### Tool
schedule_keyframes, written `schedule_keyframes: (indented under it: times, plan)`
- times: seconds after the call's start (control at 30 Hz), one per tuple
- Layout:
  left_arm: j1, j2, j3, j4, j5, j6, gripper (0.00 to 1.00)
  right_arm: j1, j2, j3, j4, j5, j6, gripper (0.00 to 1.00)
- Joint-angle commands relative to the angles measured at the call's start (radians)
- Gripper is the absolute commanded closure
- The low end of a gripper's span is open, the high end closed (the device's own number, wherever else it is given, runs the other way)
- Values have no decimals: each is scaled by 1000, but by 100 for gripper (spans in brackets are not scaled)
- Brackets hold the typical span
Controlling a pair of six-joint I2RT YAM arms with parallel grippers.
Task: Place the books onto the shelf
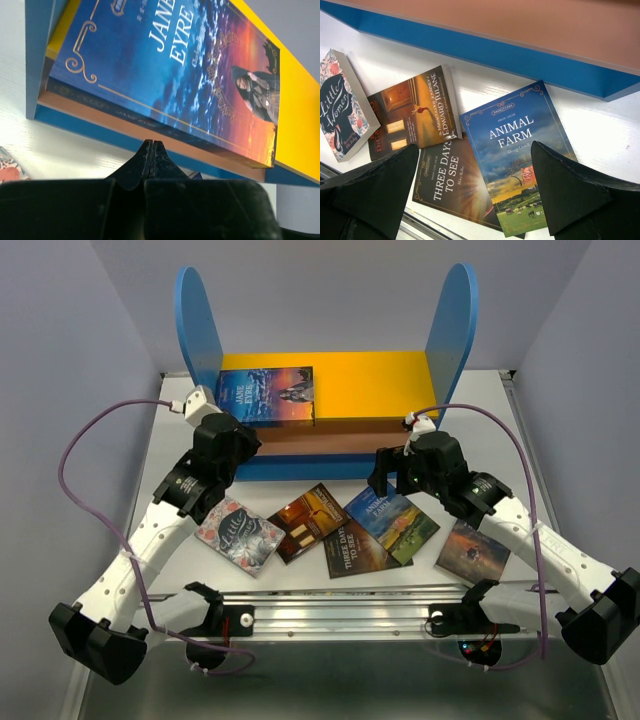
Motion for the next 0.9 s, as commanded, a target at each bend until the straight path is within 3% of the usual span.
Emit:
schedule_keyframes:
  times: [0.0, 0.5, 0.87]
  plan:
    - [32, 1, 62, 72, 17, 45, 100, -4, -9, 36, 25, 4, -19, 0]
    - [106, 24, 63, 107, 74, 45, 100, -4, 11, 62, 34, -8, -24, 0]
    - [108, 52, 74, 146, 103, 43, 100, -4, 110, 254, 115, -216, -45, 0]
